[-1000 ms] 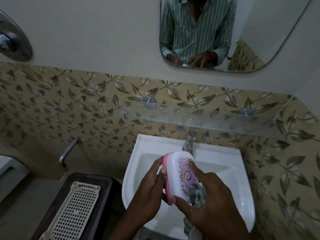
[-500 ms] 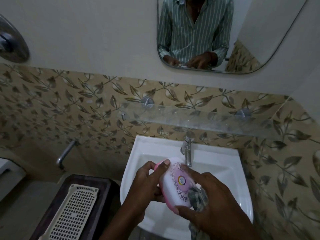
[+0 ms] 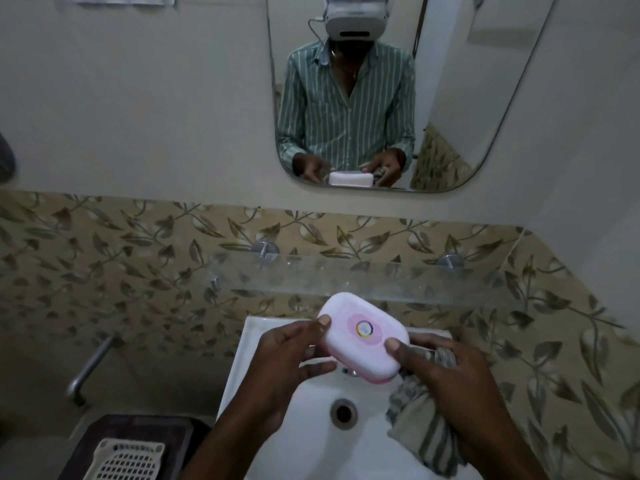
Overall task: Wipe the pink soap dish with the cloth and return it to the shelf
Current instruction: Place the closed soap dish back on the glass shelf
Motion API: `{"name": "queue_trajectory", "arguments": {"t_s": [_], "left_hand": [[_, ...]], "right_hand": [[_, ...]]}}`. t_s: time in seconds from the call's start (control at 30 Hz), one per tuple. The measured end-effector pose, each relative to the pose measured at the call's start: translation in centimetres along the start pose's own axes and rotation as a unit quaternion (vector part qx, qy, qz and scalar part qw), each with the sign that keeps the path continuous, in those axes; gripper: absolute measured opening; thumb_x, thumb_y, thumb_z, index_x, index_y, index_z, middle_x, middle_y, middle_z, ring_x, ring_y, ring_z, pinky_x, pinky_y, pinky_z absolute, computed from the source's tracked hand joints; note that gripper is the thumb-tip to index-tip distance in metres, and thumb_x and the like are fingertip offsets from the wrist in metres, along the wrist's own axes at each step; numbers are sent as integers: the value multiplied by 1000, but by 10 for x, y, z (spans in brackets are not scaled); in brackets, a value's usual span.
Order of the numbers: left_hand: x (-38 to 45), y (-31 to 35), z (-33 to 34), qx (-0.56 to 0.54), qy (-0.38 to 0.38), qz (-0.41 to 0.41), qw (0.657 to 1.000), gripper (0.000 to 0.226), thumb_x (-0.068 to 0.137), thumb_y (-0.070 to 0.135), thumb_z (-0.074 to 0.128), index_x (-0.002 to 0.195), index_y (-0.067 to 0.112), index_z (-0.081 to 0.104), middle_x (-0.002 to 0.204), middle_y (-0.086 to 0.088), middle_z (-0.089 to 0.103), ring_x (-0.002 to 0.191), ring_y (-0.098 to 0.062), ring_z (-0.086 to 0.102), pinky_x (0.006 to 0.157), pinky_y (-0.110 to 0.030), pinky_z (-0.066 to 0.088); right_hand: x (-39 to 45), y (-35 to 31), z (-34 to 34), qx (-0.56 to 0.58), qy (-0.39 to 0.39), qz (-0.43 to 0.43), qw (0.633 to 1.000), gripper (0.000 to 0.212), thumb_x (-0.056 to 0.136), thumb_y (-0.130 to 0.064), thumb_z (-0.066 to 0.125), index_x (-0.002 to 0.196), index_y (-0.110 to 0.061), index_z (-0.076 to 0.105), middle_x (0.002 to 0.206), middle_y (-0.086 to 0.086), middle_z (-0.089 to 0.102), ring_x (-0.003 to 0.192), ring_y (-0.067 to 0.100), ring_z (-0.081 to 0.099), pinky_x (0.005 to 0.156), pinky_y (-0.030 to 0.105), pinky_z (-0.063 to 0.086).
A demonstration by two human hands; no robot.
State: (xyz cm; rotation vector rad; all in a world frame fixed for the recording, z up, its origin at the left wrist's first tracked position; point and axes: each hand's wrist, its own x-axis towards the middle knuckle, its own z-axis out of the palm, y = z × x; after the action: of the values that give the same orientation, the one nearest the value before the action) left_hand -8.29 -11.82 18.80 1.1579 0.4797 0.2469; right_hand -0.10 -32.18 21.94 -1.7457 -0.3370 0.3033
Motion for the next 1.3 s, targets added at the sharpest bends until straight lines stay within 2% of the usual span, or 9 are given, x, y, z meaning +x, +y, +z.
{"name": "queue_trajectory", "arguments": {"t_s": [0.23, 0.4, 0.57, 0.73, 0.8, 0.87, 1.0, 1.17, 1.3], "left_hand": [[70, 34, 15, 127, -12, 24, 992, 30, 88, 25, 80, 110, 4, 78, 83, -12, 79, 73, -24, 77, 68, -33, 61], [108, 46, 30, 238, 62, 76, 966, 22, 89, 31, 78, 97, 12, 83, 81, -7, 81, 76, -24, 76, 73, -41, 64], [133, 45, 34, 331, 72, 77, 938, 33, 94, 33, 70, 79, 7, 82, 33, 12, 48, 29, 1, 39, 35, -14, 30], [144, 39, 31, 388, 76, 63, 916, 63, 94, 24, 67, 38, 7, 45, 26, 8, 36, 26, -4, 35, 33, -16, 25], [146, 38, 32, 403, 77, 60, 910, 63, 93, 25, 67, 37, 12, 42, 29, 5, 39, 33, -6, 39, 41, -23, 26], [147, 39, 33, 414, 79, 62, 905, 55, 94, 27, 67, 46, 6, 49, 43, -8, 49, 50, -29, 50, 52, -29, 29], [150, 40, 37, 430, 92, 85, 894, 49, 95, 29, 66, 52, 9, 51, 84, -25, 70, 89, -43, 67, 62, -31, 35], [145, 42, 40, 447, 92, 86, 885, 48, 95, 35, 66, 55, 12, 53, 78, -26, 67, 93, -45, 67, 71, -43, 51], [129, 40, 32, 431, 132, 110, 886, 56, 95, 48, 64, 93, -7, 67, 98, -30, 70, 97, -45, 66, 75, -41, 52]], "right_hand": [[97, -17, -11, 15, 79, 77, 994, 41, 53, -33, 92, 74, -1, 75, 72, 18, 74, 64, 30, 72, 60, 47, 58], [159, -26, -5, 22, 64, 128, 990, 35, 57, -21, 88, 75, 5, 74, 75, 19, 75, 55, 23, 67, 51, 33, 52], [196, -19, 6, 26, 60, 137, 988, 61, 58, -9, 85, 113, 8, 63, 85, 19, 74, 61, 25, 69, 50, 29, 52], [209, -14, 15, 10, 43, 133, 990, 72, 58, -7, 83, 120, 10, 52, 86, 21, 71, 69, 31, 69, 53, 31, 50], [212, -12, 17, 8, 54, 137, 989, 37, 58, -2, 82, 84, 8, 57, 66, 17, 68, 57, 28, 64, 54, 37, 50], [216, -8, 18, 7, 66, 141, 988, 39, 57, 1, 82, 62, 5, 43, 55, 14, 64, 52, 28, 63, 55, 43, 51], [220, -7, 18, 12, 39, 159, 986, 24, 56, -5, 83, 64, 1, 62, 61, 20, 68, 54, 31, 66, 57, 52, 55], [217, -5, 15, 29, 49, 131, 990, 42, 63, -6, 84, 64, 5, 43, 68, 16, 70, 60, 27, 66, 60, 44, 55], [193, -4, 2, 101, 15, 94, 990, 28, 75, -18, 81, 83, 6, 71, 82, 18, 74, 67, 25, 69, 60, 33, 54]]}}
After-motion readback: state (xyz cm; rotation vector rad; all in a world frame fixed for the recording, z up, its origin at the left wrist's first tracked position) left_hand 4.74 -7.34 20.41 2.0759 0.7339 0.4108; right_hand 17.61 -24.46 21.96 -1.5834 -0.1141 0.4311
